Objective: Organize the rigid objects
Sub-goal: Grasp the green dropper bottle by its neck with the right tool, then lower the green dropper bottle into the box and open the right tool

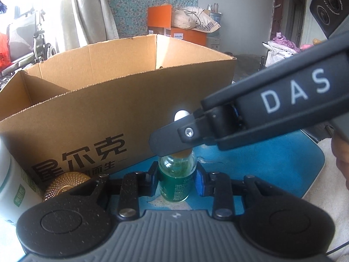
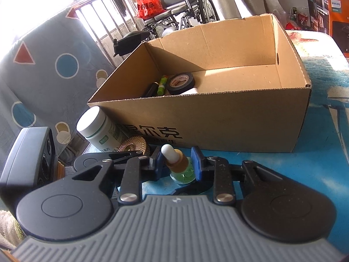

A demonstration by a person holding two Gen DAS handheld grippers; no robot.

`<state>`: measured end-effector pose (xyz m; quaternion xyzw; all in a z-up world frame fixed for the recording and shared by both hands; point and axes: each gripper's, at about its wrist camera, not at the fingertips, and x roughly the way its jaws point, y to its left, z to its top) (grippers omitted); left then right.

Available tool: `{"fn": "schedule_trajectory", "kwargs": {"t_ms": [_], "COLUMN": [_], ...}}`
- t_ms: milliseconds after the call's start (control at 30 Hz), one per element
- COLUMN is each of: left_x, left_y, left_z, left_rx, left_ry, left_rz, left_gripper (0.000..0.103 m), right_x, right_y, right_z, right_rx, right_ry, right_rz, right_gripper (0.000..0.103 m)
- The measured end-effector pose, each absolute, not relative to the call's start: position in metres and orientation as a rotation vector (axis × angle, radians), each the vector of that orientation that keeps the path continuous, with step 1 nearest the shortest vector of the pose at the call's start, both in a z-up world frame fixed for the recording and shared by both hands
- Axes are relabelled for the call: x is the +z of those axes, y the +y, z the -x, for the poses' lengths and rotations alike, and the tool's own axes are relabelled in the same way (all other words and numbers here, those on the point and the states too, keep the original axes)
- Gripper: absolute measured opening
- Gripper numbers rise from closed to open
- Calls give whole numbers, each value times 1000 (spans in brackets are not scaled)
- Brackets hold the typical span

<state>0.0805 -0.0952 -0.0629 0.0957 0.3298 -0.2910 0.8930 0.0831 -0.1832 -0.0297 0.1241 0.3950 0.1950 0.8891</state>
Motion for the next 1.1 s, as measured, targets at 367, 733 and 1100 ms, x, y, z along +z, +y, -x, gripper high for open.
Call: {"fn": "schedule_trajectory", "kwargs": {"t_ms": [367,733,1100], "left_x": [-40,54,54], "left_y": [-89,-69,-85], "left_z": [-66,-81,-221], "left_rx": [-598,-570,-492], "left_ry": [633,500,748], "left_rz": [-199,-147,14], "left_gripper": [33,33,33], "right_x": [-9,88,103], "right_y": [-177,-160,-185], "right_z": [-70,-70,-227], "right_rx": [415,503,503], "right_ry": [754,524,688], "right_rz": [-212,-46,-97], "right_gripper": [22,22,21]}}
